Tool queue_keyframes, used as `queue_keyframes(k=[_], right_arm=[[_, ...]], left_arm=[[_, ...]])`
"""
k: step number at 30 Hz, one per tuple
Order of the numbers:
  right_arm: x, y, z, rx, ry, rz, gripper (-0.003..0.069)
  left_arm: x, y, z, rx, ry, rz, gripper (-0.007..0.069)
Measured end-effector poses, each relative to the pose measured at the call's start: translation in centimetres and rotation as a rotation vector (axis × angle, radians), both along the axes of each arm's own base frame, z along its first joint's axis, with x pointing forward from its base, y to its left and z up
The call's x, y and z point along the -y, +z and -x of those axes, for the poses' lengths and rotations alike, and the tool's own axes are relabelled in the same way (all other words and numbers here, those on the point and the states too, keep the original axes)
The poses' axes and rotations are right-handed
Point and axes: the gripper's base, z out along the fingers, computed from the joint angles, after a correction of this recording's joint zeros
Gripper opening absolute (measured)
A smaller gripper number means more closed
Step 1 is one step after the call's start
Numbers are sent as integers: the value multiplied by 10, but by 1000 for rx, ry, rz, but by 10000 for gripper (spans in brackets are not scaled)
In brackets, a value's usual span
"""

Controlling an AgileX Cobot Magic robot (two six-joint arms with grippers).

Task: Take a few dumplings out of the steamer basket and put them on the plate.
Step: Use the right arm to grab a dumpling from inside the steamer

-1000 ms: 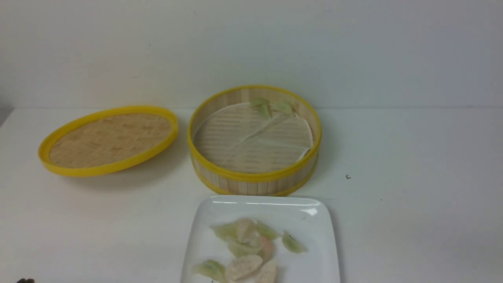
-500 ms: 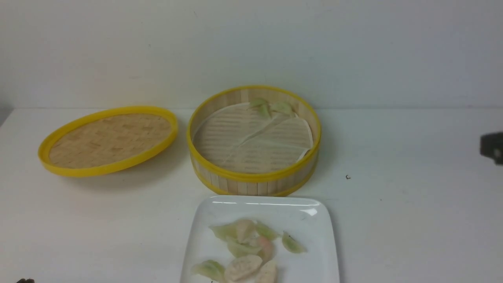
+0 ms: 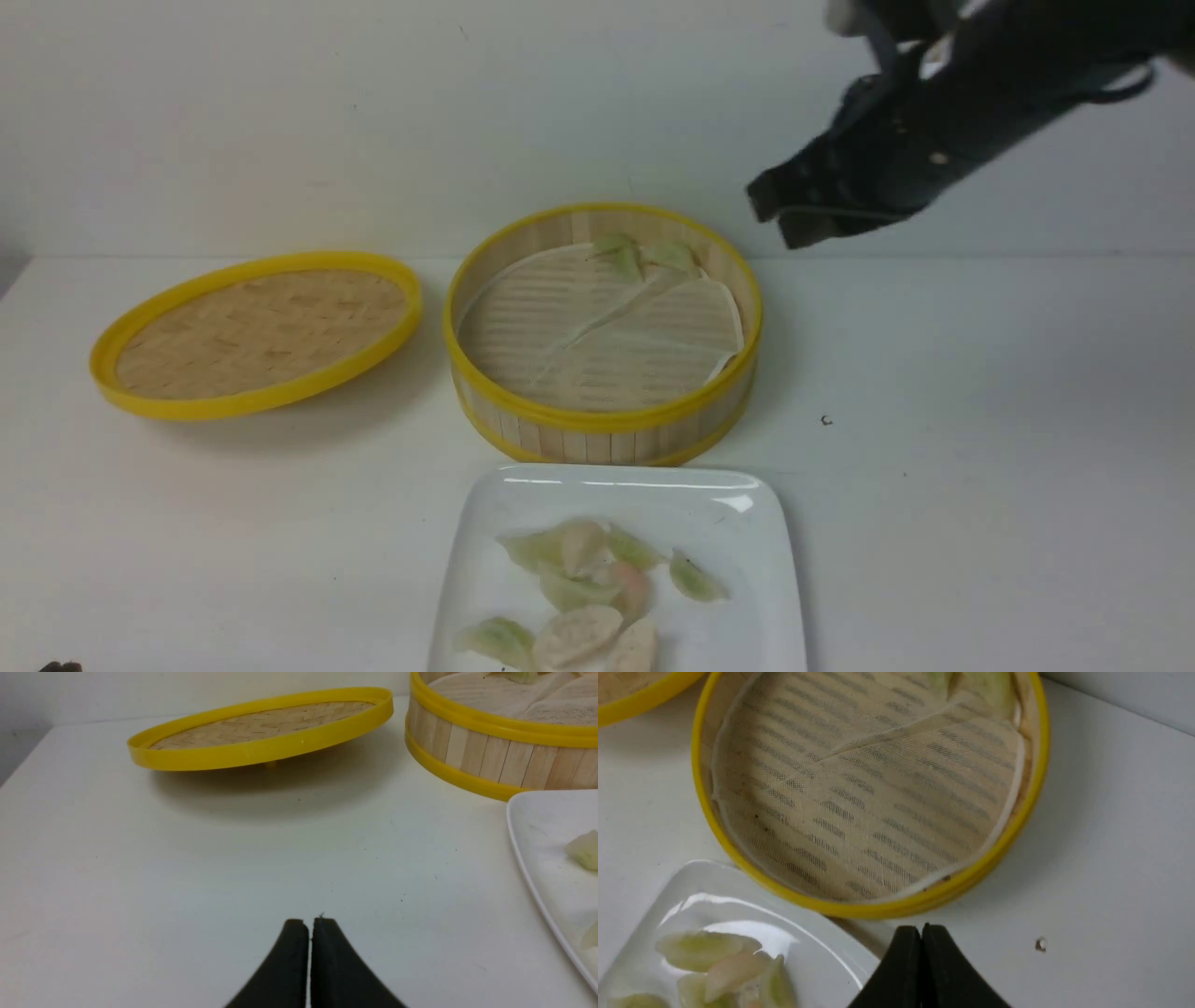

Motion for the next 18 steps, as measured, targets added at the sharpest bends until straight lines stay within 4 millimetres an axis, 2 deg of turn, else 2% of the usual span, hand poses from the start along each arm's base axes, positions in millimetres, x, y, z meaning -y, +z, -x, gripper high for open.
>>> queue_keyframes(k=[3,6,7,9,10,11,13,15,18], right_arm=[[-26,-16,-27,-33,39,45,-6],[-45,-34,-53,-61,56,67,-1],[-46,-35,-55,-61,57,69,-1],[-58,-52,-82,-19,54,82,7],[-59,-53,-84,-15,54,80,8],[-65,-64,-101,31,47,101,21],[-68,-80,-114,54,34,120,43],[-68,-85,-118,69,24,136,66],[-67,-107,-126,67,9,194,135]], left_arm=[[0,0,0,0,0,0,-6],[0,0,0,0,0,0,-6],[0,0,0,0,0,0,-6],[0,0,0,0,0,0,-6],[0,0,0,0,0,0,-6],[0,0,0,0,0,0,-6],[0,0,0,0,0,0,-6],[0,0,0,0,0,0,-6],[0,0,0,0,0,0,-6]])
